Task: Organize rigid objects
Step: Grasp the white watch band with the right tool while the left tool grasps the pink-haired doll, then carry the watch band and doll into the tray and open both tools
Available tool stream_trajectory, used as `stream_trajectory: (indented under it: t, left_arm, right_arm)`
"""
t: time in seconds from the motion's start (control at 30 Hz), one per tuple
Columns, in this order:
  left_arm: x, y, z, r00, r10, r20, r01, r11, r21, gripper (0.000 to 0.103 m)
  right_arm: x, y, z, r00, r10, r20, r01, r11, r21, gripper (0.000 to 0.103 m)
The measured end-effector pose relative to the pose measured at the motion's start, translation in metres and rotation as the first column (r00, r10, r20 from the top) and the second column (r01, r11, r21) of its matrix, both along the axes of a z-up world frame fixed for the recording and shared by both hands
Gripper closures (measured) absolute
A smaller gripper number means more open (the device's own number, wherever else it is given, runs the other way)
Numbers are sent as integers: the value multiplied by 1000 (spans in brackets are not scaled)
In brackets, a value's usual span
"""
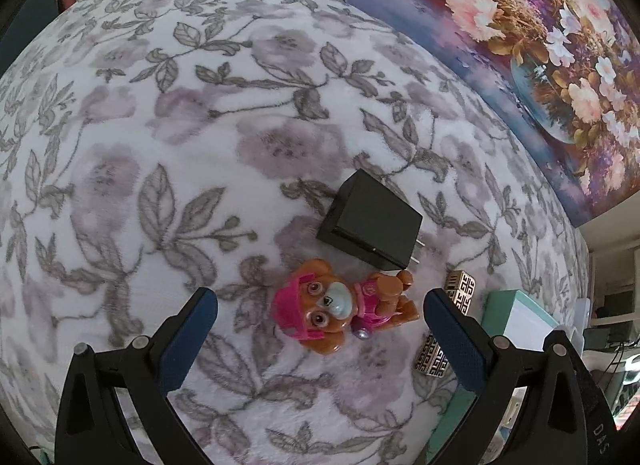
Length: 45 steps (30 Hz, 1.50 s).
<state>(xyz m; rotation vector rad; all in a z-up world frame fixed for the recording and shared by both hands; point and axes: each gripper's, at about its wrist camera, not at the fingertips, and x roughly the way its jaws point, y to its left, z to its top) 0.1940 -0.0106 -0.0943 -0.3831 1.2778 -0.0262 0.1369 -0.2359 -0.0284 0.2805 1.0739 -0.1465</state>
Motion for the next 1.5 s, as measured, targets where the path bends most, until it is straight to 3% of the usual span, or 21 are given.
stream_trajectory:
  t: [0.07, 0.13, 0.2, 0.53, 0.87, 1.17, 1.5]
  left_arm:
    - [-1, 1, 1, 1000, 11, 8, -11, 1000, -12, 8]
    - [-2, 2, 2, 1000, 18, 12, -17, 1000, -16, 30]
    - [-2, 2, 2, 1000, 15, 16, -14, 1000, -19, 38]
    - [-5, 1, 20, 998, 4, 61, -4, 1000, -13, 39]
    - [-17, -20, 71, 984, -40, 176, 44, 999, -18, 39]
    - [-32, -85, 83, 968, -159, 194, 163, 987, -6, 38]
    - [-50, -148, 85, 936, -302, 182, 304, 952, 20, 38]
  right_arm:
    - [0, 0, 0, 1000, 0, 0, 0, 1000, 1, 46]
    - [0, -3, -1, 1000, -4, -2, 4, 1000, 5, 46]
    - [-1, -5, -1, 1000, -6, -3, 6, 1000, 9, 47]
    - [-2, -8, 3, 1000, -13, 4, 13, 1000, 16, 47]
    - [-11, -26, 14, 999, -40, 18, 40, 999, 23, 46]
    - [-31, -86, 9, 987, -159, -21, 158, 987, -20, 46]
    - [-61, -153, 4, 953, -300, -47, 299, 954, -39, 46]
